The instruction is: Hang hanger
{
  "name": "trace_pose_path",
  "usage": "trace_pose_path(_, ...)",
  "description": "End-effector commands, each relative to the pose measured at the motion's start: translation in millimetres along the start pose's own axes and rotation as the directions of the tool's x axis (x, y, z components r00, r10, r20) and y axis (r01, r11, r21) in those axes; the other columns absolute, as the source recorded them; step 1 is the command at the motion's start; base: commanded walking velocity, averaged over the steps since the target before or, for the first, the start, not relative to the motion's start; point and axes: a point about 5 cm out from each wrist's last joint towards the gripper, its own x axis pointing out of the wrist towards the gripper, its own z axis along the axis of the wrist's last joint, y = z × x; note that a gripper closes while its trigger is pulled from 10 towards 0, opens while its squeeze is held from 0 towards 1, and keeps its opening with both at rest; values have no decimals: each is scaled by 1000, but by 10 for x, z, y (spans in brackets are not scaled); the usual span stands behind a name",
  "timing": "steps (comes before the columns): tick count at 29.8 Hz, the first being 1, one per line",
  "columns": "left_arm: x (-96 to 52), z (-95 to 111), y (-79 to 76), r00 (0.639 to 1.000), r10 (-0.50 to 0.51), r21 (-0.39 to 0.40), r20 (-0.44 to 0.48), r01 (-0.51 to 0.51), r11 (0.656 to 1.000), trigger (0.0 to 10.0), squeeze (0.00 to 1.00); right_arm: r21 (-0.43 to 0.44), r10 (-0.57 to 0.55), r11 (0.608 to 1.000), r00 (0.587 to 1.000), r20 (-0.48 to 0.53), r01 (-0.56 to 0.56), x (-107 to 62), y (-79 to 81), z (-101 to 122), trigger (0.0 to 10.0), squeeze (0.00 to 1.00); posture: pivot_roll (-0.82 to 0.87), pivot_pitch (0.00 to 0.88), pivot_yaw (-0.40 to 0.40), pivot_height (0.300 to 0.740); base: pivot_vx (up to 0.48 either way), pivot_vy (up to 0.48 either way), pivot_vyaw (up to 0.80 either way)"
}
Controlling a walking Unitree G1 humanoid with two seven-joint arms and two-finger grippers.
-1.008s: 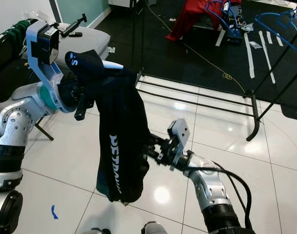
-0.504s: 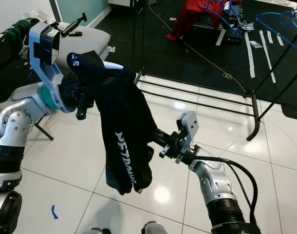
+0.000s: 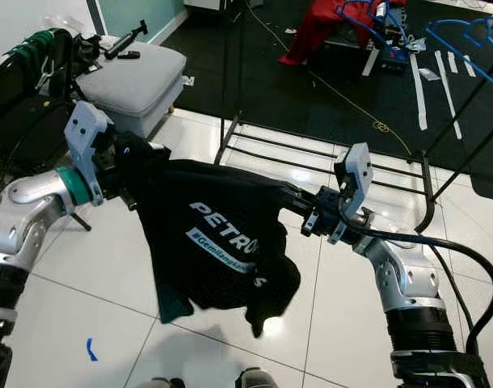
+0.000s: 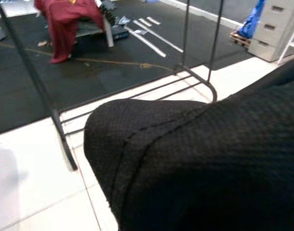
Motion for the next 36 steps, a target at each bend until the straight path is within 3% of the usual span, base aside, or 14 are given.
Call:
trace_pose_path(1, -53, 10, 52, 998, 58, -2, 27, -58, 998, 4980, 0, -25, 1, 1000, 1000, -3, -1, -19, -26, 66, 0, 0, -83, 28, 26, 740, 0, 0, 0)
trace_pose_path(2, -70, 18, 70, 995, 90, -24, 50, -89, 996, 10000, 0, -29, 0, 1000, 1000, -7, 0, -18, -38, 78, 0, 0, -82, 30, 23, 740, 0, 0, 0)
trace_pose_path(5, -91, 28, 84, 988, 123, -60, 91, -118, 991, 10000, 0, -28, 8, 1000, 1000, -13, -8, -5, -41, 93, 0, 0, -81, 32, 19, 740, 0, 0, 0)
trace_pose_path(6, -99, 43, 70, 986, 117, -95, 119, -106, 990, 10000, 776, -32, 16, 999, 1000, -21, -17, 13, -36, 89, 0, 0, -82, 33, 19, 740, 0, 0, 0)
trace_pose_path(7, -110, 70, 53, 982, 109, -136, 155, -88, 987, 10000, 800, -38, 30, 999, 999, -33, -31, 34, -30, 88, 0, 0, -82, 33, 19, 740, 0, 0, 0)
trace_pose_path(9, -119, 88, 41, 978, 104, -163, 179, -75, 984, 10000, 800, -41, 39, 998, 998, -41, -40, 47, -26, 86, 0, 0, -82, 33, 19, 740, 0, 0, 0)
trace_pose_path(10, -124, 99, 35, 976, 101, -177, 192, -67, 982, 10000, 510, -44, 44, 998, 998, -45, -46, 55, -24, 86, 0, 0, -82, 33, 19, 740, 0, 0, 0)
trace_pose_path(11, -137, 118, 27, 972, 95, -191, 214, -54, 980, 10000, 510, -50, 58, 997, 997, -59, -61, 64, -21, 90, 0, 0, -82, 33, 19, 740, 0, 0, 0)
trace_pose_path(12, -153, 142, 9, 968, 75, -216, 240, -22, 976, 10000, 0, -65, 78, 994, 994, -79, -83, 74, -24, 100, 0, 0, -91, 36, 21, 740, 0, 0, 0)
trace_pose_path(19, -199, 165, -101, 950, -13, -303, 312, 112, 946, 10000, 0, -99, 153, 981, 978, -142, -168, 106, -34, 149, 0, 0, -95, 39, 13, 740, 0, 0, 0)
trace_pose_path(32, -57, 0, -544, 942, -270, -263, 200, 317, 911, 10000, 0, -177, 292, 908, 876, -384, -380, -89, -4, 174, 0, 0, -119, 47, 1, 740, 0, 0, 0)
trace_pose_path(33, -33, 2, -619, 934, -292, -279, 204, 342, 897, 10000, 506, -191, 287, 902, 870, -402, -386, -108, -14, 178, 0, 0, -122, 48, 3, 740, 0, 0, 0)
trace_pose_path(35, -21, 7, -664, 929, -305, -289, 209, 357, 888, 10000, 506, -200, 283, 900, 868, -408, -387, -114, -21, 181, 0, 0, -122, 48, 3, 740, 0, 0, 0)
trace_pose_path(36, -3, 10, -717, 923, -318, -302, 216, 373, 878, 10000, 1000, -207, 279, 900, 871, -405, -384, -104, -24, 184, 0, 0, -122, 50, 1, 740, 0, 0, 0)
